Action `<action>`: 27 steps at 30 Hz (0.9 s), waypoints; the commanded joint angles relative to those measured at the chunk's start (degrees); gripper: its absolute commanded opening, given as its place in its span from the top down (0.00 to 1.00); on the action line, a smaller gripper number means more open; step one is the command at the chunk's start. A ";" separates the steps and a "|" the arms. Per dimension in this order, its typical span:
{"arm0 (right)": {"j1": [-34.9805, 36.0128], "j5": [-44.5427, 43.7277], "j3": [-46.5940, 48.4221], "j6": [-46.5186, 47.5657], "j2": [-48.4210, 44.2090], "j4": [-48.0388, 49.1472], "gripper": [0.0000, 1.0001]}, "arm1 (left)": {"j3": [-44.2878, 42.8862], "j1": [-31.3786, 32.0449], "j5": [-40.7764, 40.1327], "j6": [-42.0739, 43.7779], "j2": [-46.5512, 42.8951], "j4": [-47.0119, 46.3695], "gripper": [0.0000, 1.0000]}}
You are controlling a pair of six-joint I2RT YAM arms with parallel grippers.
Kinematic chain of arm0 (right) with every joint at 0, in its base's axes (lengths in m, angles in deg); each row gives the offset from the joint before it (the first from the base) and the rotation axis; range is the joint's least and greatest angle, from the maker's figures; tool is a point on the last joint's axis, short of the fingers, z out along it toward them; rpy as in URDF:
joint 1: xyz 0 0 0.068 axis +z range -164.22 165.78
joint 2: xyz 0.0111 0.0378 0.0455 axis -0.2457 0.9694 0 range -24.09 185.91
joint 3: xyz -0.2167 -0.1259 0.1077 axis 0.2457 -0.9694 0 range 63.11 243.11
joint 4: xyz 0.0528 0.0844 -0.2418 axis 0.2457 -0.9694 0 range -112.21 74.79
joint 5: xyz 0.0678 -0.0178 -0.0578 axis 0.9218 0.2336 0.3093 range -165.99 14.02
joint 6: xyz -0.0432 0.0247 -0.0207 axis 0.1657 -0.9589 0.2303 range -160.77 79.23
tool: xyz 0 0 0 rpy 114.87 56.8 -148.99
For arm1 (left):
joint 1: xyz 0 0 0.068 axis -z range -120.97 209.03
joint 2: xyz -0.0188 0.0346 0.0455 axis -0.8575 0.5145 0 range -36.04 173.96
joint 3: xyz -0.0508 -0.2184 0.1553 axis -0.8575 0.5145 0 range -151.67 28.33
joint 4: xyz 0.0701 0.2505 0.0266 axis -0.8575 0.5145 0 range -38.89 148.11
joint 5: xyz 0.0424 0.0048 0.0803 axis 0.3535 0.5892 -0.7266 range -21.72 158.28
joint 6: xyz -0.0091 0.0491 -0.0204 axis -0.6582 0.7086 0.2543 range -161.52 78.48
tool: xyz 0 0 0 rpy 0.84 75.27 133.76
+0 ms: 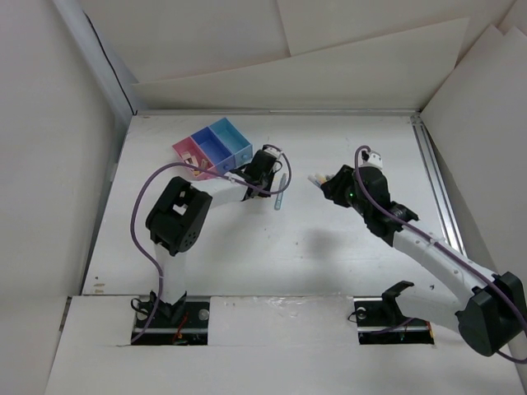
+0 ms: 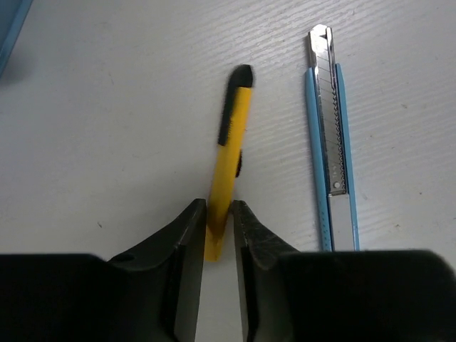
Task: Sort the stationery into containers
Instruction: Pick up the pen from the center of the board, then place the pen in the storage box.
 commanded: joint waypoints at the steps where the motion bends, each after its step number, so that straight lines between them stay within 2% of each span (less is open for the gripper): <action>1: -0.36 0.66 -0.29 0.74 -1.26 3.23 0.57 | -1.69 0.71 -1.19 1.01 1.68 1.68 0.93; 2: -0.36 0.66 -0.29 0.74 -1.26 3.23 0.57 | -2.30 0.71 -1.20 1.01 1.68 2.29 0.93; 3: -0.36 0.66 -0.29 0.74 -1.26 3.23 0.57 | -2.30 0.71 -1.80 0.22 1.69 2.30 1.00; 7: -0.36 0.14 -0.82 0.74 -1.26 3.23 0.57 | -2.30 0.71 1.25 -3.29 -0.85 1.08 1.00; 13: -0.36 0.13 -1.34 0.74 -2.41 3.75 0.57 | -1.77 0.71 3.46 -13.38 -12.71 -2.35 1.00; 15: -0.36 0.13 -1.34 0.74 -2.41 3.75 0.57 | -1.77 -1.04 4.07 -16.64 -16.48 -3.76 1.00; 20: -0.36 0.65 -1.34 0.74 -2.41 3.75 0.57 | 1.65 -9.47 4.87 -26.05 -22.04 -7.46 1.00; 27: -0.36 0.66 -1.87 0.74 -2.41 3.75 0.57 | 5.35 -22.31 8.47 -36.16 -22.23 -11.23 1.00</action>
